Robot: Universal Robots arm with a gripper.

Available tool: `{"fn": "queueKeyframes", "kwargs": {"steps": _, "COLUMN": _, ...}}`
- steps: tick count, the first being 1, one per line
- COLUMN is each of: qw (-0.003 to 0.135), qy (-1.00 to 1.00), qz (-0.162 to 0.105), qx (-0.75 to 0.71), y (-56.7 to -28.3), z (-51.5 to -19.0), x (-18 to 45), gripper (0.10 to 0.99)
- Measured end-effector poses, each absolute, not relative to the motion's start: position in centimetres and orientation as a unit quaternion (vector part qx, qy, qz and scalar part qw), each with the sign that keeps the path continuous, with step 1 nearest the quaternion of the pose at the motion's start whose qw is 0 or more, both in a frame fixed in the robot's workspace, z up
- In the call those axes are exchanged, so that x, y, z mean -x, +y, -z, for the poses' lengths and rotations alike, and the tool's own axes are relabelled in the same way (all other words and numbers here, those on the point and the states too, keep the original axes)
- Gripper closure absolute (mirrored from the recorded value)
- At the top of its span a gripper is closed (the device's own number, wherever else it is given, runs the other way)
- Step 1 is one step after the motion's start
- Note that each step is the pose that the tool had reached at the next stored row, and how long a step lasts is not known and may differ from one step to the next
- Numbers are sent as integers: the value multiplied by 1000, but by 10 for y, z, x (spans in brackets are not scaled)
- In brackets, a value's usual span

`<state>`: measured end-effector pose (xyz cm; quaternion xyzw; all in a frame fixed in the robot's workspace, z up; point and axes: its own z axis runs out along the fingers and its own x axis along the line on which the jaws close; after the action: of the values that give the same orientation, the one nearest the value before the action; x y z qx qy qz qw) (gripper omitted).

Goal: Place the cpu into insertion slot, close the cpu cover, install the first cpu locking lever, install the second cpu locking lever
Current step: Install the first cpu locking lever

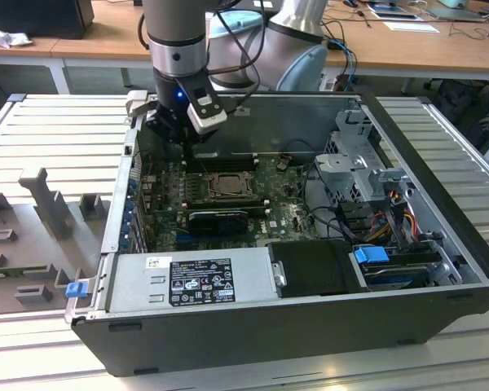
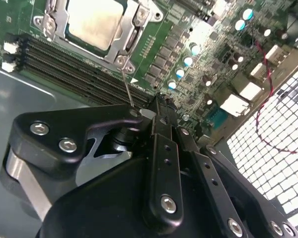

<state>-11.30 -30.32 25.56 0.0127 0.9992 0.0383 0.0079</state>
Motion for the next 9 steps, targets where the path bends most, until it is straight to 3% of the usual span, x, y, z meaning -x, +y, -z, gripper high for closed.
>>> {"fn": "queueKeyframes", "kwargs": {"steps": 9, "qw": 8, "qy": 999, "qz": -39, "qx": -12, "y": -295, "z": -255, "x": 113, "gripper": 980}}
